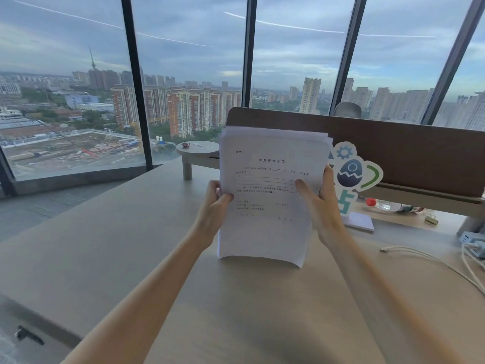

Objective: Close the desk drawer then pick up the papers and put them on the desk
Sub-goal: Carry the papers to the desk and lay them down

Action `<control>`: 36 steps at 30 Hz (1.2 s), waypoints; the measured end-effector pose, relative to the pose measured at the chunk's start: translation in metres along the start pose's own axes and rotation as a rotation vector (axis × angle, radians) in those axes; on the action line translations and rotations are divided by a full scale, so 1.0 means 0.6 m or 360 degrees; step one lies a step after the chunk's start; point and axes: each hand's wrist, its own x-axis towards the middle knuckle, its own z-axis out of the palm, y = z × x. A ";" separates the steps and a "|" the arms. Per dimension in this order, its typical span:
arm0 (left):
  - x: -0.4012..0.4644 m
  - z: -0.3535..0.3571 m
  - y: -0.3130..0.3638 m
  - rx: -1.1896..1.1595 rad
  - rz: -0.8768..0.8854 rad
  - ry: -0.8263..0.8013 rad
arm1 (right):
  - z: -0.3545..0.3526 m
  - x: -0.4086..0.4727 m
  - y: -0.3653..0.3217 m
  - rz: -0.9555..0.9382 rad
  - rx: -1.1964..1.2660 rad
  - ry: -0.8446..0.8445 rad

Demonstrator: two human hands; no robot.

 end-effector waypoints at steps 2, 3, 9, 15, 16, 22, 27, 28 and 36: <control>-0.006 0.000 -0.012 0.0054 -0.0028 -0.0018 | -0.002 -0.001 0.004 0.0015 0.0004 0.0031; -0.010 0.001 -0.018 0.0086 -0.0034 -0.0036 | -0.003 -0.002 0.006 0.0038 0.0023 0.0042; -0.020 0.009 -0.033 0.0136 -0.0006 -0.0046 | -0.005 -0.016 0.045 0.0242 0.0086 0.0056; -0.015 0.021 -0.029 0.0016 -0.0018 0.0029 | 0.007 -0.022 0.039 0.0203 0.0155 0.0058; -0.015 0.021 -0.027 -0.0022 -0.0011 0.0047 | 0.007 -0.020 0.035 0.0187 0.0153 0.0061; -0.024 0.010 -0.035 -0.0038 0.0031 0.0014 | 0.000 -0.024 0.037 0.0187 0.0165 0.0059; -0.021 0.012 -0.059 0.0128 0.0048 -0.0012 | 0.002 -0.032 0.058 0.0252 0.0186 0.0046; -0.019 0.014 -0.059 0.0135 0.0065 0.0001 | 0.004 -0.033 0.057 0.0262 0.0204 0.0042; -0.027 0.010 -0.081 -0.0009 0.0052 0.0034 | 0.010 -0.054 0.075 0.0342 0.0170 -0.0042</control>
